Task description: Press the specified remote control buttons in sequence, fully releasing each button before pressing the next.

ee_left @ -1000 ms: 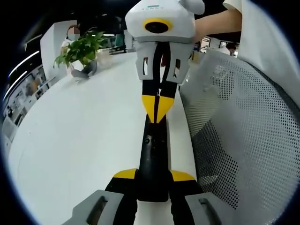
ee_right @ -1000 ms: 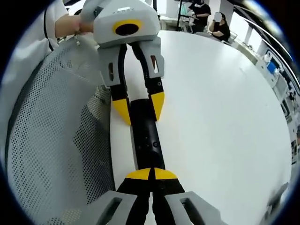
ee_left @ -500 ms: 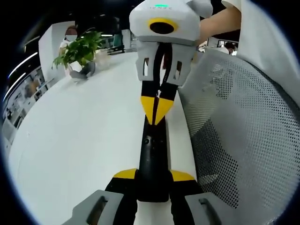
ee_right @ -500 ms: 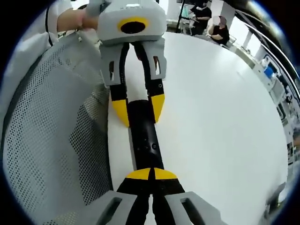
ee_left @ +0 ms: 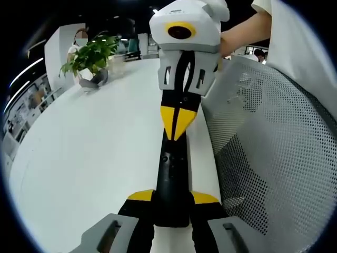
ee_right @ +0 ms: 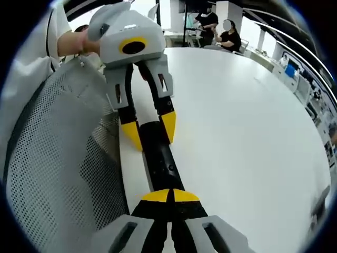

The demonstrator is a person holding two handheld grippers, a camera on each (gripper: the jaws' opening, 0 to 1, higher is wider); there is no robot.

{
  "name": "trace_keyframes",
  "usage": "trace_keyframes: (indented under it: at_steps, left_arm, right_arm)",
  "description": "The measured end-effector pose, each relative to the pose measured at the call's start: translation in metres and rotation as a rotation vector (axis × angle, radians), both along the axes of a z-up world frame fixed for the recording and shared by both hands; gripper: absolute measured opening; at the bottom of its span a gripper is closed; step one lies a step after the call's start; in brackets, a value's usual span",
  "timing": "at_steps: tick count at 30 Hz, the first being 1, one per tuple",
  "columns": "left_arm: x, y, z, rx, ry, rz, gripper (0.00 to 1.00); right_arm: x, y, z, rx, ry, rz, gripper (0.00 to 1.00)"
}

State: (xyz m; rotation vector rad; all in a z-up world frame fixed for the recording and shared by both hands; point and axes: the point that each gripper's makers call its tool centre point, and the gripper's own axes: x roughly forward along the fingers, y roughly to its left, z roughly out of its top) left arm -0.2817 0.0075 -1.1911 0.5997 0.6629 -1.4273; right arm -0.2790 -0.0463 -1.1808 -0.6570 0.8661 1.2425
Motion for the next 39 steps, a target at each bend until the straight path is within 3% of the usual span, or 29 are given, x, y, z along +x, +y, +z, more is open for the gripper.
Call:
trace_keyframes:
  at_steps: [12, 15, 20, 25, 34, 39]
  left_arm:
    - [0.0001, -0.0004, 0.0001, -0.008, 0.000, 0.006, 0.25]
    - [0.0002, -0.0003, 0.0000, -0.008, 0.000, 0.005, 0.25]
    - [0.0002, 0.0000, -0.0006, -0.012, -0.001, 0.005, 0.25]
    - [0.0004, 0.0003, -0.0006, -0.022, 0.002, 0.002, 0.25]
    - [0.0003, 0.0003, 0.0003, -0.029, 0.011, 0.005, 0.25]
    - [0.0007, -0.0003, 0.0004, -0.024, 0.030, 0.004, 0.25]
  right_arm:
    - [-0.0016, 0.0060, -0.0019, -0.062, -0.007, 0.087, 0.00]
    - [-0.0016, 0.0067, -0.0033, -0.109, -0.021, 0.126, 0.00]
    - [0.0011, 0.0074, -0.0051, -0.152, 0.011, 0.117, 0.00]
    - [0.0017, 0.0060, -0.0045, -0.119, 0.044, 0.053, 0.00]
    - [0.0002, 0.0054, -0.0028, -0.066, -0.006, 0.020, 0.00]
    - [0.0021, 0.0060, 0.0009, 0.034, 0.121, -0.090, 0.00]
